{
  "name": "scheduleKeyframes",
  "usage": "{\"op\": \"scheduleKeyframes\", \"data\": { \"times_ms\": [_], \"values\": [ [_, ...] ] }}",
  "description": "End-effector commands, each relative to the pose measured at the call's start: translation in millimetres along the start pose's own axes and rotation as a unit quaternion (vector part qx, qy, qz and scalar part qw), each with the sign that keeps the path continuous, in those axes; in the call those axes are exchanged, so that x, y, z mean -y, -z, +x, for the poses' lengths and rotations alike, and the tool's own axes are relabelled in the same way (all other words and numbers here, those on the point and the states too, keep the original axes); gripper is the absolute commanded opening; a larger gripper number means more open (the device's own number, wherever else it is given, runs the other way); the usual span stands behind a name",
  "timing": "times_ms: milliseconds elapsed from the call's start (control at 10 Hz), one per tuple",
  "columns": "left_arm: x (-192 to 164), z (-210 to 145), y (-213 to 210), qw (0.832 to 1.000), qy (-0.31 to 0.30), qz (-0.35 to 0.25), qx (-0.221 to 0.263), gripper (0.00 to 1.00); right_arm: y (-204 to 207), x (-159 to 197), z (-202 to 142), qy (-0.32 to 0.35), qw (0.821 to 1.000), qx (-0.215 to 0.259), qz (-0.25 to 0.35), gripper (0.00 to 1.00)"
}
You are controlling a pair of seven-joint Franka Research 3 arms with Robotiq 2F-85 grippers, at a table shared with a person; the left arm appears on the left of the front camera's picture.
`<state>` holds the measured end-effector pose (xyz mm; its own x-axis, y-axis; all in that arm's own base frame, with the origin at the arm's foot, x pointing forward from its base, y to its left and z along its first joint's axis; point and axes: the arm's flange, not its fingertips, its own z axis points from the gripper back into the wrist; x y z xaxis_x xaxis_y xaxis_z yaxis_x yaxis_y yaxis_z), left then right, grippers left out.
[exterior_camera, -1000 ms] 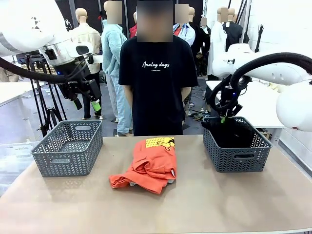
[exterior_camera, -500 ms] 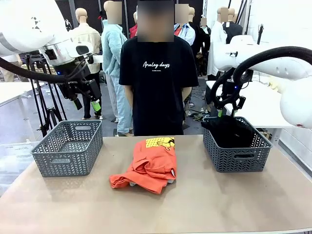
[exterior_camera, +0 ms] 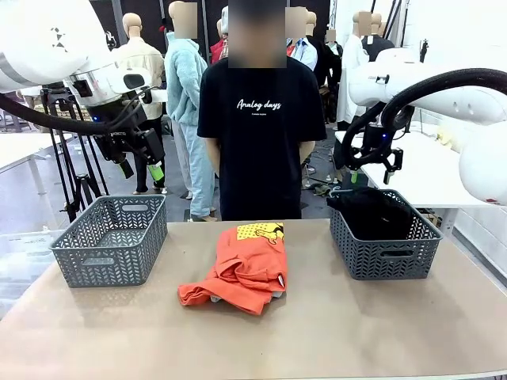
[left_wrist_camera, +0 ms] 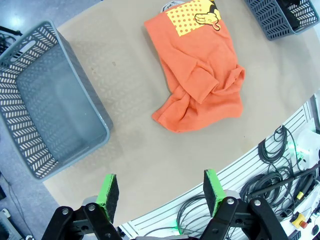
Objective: Sort the tops and bottoms.
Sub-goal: Sort the clothes according to human instructions, then lift clothes from the center of the table with your left hand.
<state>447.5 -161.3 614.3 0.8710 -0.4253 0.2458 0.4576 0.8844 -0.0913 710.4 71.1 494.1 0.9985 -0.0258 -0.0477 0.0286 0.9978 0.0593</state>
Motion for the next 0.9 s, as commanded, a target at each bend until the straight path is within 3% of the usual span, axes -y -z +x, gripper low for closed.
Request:
{"op": "scheduleKeyframes", "data": {
  "times_ms": [0, 800],
  "values": [
    [-1.2, -1.4, -1.0, 1.000, 0.000, 0.004, 0.000, 0.88, -1.9, 0.2, 3.1, -0.007, 1.000, 0.015, 0.001, 1.00],
    [-1.2, -1.4, -1.0, 1.000, 0.000, 0.004, 0.000, 0.88, -1.9, 0.2, 3.1, -0.007, 1.000, 0.015, 0.001, 1.00]
  ]
}}
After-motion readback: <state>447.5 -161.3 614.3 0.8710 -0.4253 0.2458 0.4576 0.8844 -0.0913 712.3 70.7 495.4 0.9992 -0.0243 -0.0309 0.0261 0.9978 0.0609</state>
